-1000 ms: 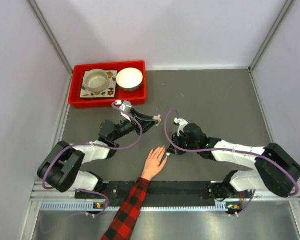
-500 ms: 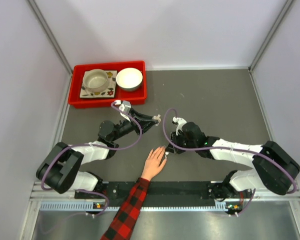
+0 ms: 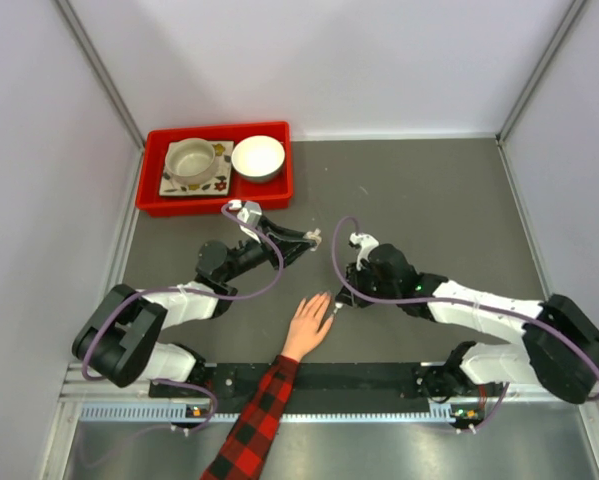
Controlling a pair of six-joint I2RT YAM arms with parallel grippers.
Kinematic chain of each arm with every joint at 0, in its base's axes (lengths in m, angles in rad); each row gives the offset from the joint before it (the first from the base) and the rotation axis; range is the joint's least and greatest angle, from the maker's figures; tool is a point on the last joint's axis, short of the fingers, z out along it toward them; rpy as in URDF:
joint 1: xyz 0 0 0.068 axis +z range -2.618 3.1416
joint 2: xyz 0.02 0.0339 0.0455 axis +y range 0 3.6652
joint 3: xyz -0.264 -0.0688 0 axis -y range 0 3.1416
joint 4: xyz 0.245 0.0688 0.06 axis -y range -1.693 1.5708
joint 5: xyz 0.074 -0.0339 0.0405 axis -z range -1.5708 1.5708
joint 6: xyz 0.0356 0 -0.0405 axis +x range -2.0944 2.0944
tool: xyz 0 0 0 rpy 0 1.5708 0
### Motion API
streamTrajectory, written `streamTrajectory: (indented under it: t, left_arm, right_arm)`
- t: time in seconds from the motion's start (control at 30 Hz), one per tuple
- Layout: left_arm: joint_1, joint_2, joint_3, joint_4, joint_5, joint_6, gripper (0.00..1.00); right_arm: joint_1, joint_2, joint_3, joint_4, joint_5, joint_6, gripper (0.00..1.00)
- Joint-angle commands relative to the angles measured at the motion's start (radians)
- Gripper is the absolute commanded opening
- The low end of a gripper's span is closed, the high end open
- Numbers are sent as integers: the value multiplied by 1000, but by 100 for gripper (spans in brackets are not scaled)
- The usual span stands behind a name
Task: Paint the nails
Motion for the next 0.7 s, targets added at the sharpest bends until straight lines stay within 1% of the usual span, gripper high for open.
streamTrajectory:
  t: [0.0,0.03,0.17,0.23,0.33,0.37,0.43,0.47,0.53,0.57,0.63,0.67]
  left_arm:
    - [-2,-12,53,63,25,2,0]
    - [-2,-6,56,60,31,-1,0]
    - [-7,11,83,40,62,-21,0]
    - [-13,19,99,-10,79,-21,0]
    - [-34,22,120,-73,114,-2,0]
    - [-50,19,125,-89,121,5,0]
    - [-68,6,131,-144,128,33,0]
    - [-88,2,139,-159,132,41,0]
    - [-108,-6,148,-192,143,59,0]
    - [-125,-9,157,-199,149,64,0]
    - [-142,-21,165,-231,161,84,0]
    - [-155,-30,171,-242,158,91,0]
  right_arm:
    - [12,-138,66,-132,94,-57,0]
    - [10,-153,74,-178,116,-63,0]
    - [-5,-209,106,-266,159,-86,0]
    - [-25,-239,124,-315,168,-98,0]
    - [-74,-296,161,-361,163,-120,0]
    - [-108,-308,178,-399,157,-126,0]
    - [-137,-334,244,-441,137,-143,0]
    - [-145,-341,303,-493,140,-160,0]
    - [-148,-351,370,-544,162,-178,0]
    - [-149,-350,435,-588,165,-189,0]
    - [-148,-350,499,-628,163,-198,0]
    - [-149,-345,561,-643,159,-204,0]
